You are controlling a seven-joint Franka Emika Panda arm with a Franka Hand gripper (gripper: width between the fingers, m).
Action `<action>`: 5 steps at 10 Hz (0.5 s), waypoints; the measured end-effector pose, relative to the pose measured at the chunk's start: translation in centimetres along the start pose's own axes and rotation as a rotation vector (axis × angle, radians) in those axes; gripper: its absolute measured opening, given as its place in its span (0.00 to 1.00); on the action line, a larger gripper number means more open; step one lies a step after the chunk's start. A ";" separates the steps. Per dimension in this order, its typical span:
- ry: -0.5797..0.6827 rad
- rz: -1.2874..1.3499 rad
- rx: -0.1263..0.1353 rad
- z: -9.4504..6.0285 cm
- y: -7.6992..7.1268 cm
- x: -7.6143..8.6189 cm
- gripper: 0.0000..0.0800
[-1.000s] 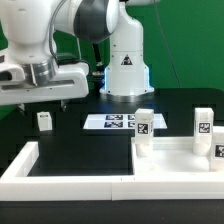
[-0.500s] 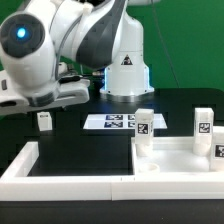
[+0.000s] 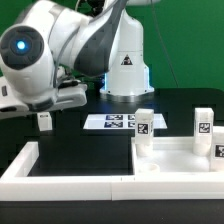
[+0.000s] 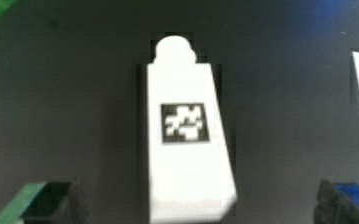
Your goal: Assemble square table
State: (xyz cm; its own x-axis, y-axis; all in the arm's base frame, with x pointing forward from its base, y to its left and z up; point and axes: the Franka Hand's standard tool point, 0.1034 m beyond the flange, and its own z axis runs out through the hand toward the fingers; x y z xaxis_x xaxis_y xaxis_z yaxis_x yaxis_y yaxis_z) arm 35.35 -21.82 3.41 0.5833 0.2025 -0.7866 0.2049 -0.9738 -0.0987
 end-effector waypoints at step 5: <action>-0.034 0.007 -0.001 2.9 0.3 0.3 0.81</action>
Offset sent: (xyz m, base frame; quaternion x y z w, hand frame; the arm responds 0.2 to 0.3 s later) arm 0.0000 0.0000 0.0000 0.0000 0.0000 0.0000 1.0000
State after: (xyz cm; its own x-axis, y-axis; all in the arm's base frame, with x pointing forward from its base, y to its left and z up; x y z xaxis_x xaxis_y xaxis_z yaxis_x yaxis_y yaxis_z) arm 33.31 -22.39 1.37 0.5580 0.1924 -0.8072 0.2017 -0.9750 -0.0930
